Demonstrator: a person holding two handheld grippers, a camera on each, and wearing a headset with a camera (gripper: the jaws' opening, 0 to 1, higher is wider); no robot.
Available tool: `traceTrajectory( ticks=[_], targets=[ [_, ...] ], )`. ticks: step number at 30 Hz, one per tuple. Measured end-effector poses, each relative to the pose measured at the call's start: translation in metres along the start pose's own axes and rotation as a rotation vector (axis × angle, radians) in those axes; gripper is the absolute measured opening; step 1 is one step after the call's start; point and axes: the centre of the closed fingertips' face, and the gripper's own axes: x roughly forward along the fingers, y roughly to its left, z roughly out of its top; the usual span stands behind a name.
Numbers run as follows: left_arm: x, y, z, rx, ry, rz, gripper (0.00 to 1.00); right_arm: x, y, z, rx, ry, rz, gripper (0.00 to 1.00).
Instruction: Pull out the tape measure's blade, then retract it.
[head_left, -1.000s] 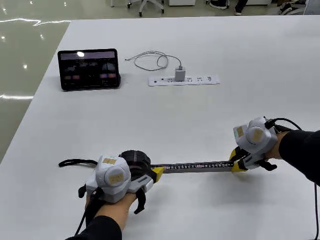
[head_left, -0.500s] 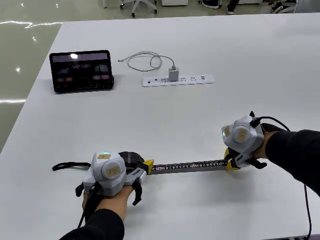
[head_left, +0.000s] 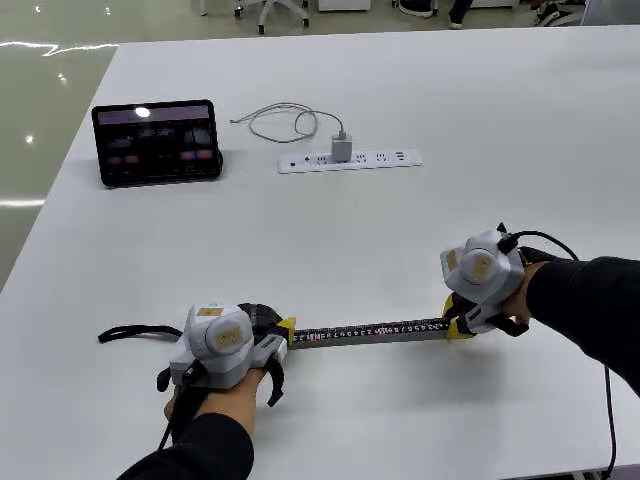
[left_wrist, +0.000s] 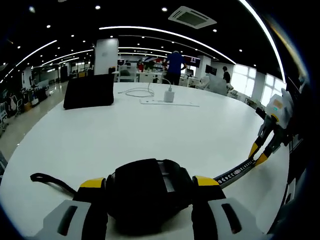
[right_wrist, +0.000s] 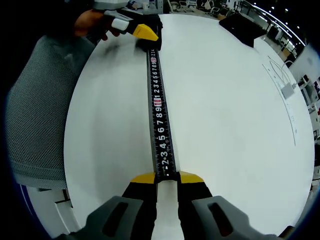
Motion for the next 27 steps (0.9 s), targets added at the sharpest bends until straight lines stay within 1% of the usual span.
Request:
traceTrajectory(
  ticks=[1, 2, 3, 5, 9, 11, 14, 16, 21, 27],
  targets=[
    [0.0006, 0.0001, 0.0004, 0.003, 0.002, 0.002, 0.64, 0.0, 0.0003, 0.0005, 0.008, -0.004, 0.001, 0.1],
    [0.0003, 0.0005, -0.0017, 0.012, 0.013, 0.002, 0.64, 0.0001, 0.0004, 0.0004, 0.014, -0.003, 0.001, 0.1],
    [0.0004, 0.0004, -0.0011, 0.01, 0.008, 0.002, 0.63, -0.0001, 0.0, 0.0007, 0.01, -0.004, 0.001, 0.1],
    [0.0, 0.0009, -0.0018, 0.01, 0.015, 0.005, 0.63, -0.0001, -0.0003, 0.0012, 0.014, -0.005, 0.004, 0.1],
    [-0.0002, 0.0007, -0.0019, 0.009, 0.013, 0.004, 0.63, 0.0, 0.0001, 0.0012, 0.018, -0.011, 0.003, 0.1],
    [-0.0004, 0.0005, -0.0018, 0.006, 0.013, 0.003, 0.63, 0.0, 0.0001, 0.0018, 0.024, -0.021, 0.0, 0.1],
    [-0.0003, 0.0005, -0.0017, 0.005, 0.015, 0.003, 0.63, -0.0007, 0.0003, 0.0025, 0.036, -0.052, -0.004, 0.1],
    [0.0001, 0.0007, -0.0017, 0.002, 0.019, 0.001, 0.63, 0.0002, 0.0003, 0.0036, 0.028, -0.056, -0.003, 0.1],
    [0.0004, 0.0008, -0.0021, 0.001, 0.024, -0.003, 0.63, 0.0007, 0.0009, 0.0056, 0.013, -0.047, -0.004, 0.1],
    [0.0004, 0.0007, -0.002, 0.001, 0.023, -0.001, 0.63, 0.0009, 0.0012, 0.0074, -0.008, -0.023, -0.004, 0.11]
  ],
)
